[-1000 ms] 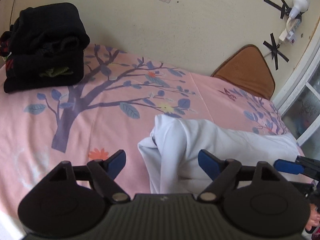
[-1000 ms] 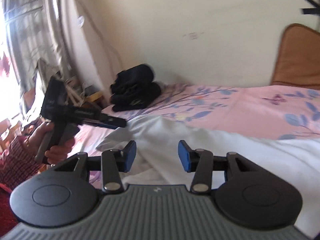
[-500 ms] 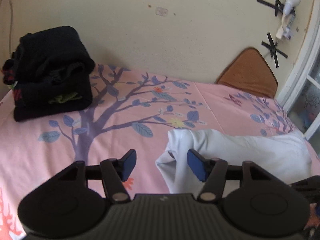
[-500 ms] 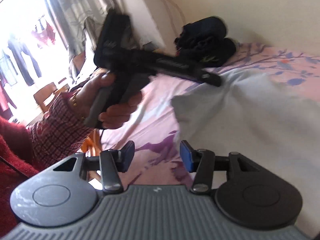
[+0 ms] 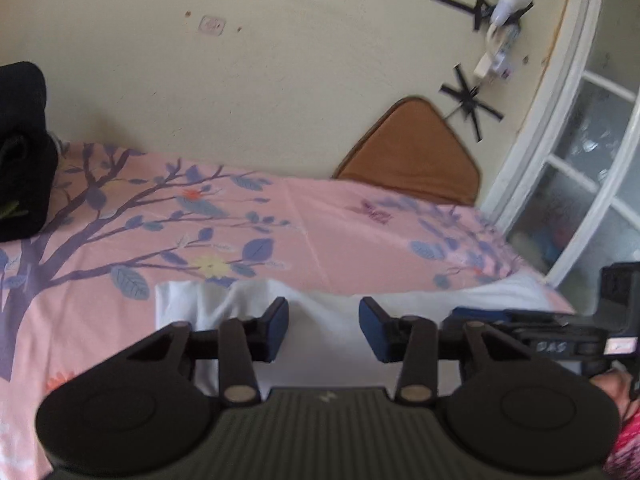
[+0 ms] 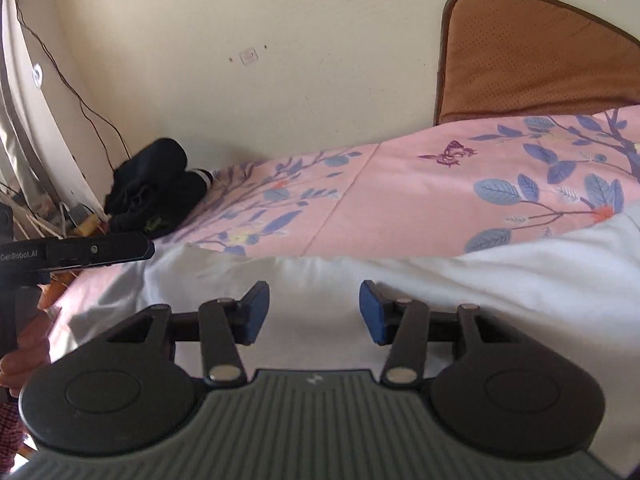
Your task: Fold small clothes
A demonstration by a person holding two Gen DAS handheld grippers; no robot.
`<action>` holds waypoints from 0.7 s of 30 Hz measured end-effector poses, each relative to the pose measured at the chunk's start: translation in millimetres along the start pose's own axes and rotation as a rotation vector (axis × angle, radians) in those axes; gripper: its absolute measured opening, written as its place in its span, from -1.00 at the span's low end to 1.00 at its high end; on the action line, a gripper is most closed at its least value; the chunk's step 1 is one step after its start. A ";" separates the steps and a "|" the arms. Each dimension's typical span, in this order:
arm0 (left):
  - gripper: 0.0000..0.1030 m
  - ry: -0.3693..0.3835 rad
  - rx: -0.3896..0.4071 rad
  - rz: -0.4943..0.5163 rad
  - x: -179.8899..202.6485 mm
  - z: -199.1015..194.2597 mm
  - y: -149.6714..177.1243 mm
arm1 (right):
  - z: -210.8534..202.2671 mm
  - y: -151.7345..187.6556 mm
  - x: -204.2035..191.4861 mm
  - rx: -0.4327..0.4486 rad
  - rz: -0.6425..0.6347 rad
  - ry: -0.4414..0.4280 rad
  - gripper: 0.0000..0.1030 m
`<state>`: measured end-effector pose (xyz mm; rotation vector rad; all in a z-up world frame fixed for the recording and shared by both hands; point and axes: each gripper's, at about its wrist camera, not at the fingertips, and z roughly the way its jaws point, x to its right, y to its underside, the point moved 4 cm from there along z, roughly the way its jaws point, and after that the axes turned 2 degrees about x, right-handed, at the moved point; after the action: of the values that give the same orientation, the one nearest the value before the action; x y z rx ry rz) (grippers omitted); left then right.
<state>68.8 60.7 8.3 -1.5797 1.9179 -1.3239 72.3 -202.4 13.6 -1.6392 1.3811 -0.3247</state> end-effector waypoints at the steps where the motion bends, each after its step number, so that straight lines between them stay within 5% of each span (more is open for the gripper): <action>1: -0.63 -0.027 -0.025 -0.012 -10.8 8.4 7.1 | -1.2 1.1 6.9 0.005 -0.016 0.043 -0.07; 2: -0.89 -0.035 -0.018 -0.027 -22.4 10.9 12.1 | -0.6 0.0 17.1 0.016 -0.018 0.091 -0.20; 5: -0.89 0.058 -0.008 -0.164 -51.4 5.2 17.3 | -22.6 -5.4 66.9 0.054 0.124 0.156 -1.00; 7: -0.89 0.084 0.001 -0.201 -56.9 4.1 20.6 | -39.2 -2.9 89.8 0.097 0.211 0.128 -1.00; 17: -0.89 0.095 0.026 -0.206 -58.4 4.1 21.9 | -52.0 6.9 86.7 0.176 0.191 0.164 -0.99; 21: -0.89 0.093 0.040 -0.210 -59.8 1.3 22.7 | -69.2 9.9 100.1 0.287 0.287 0.261 -1.00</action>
<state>76.2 112.6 -28.3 -1.7681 1.8046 -1.5349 50.5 -322.3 7.4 -1.1758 1.6565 -0.5537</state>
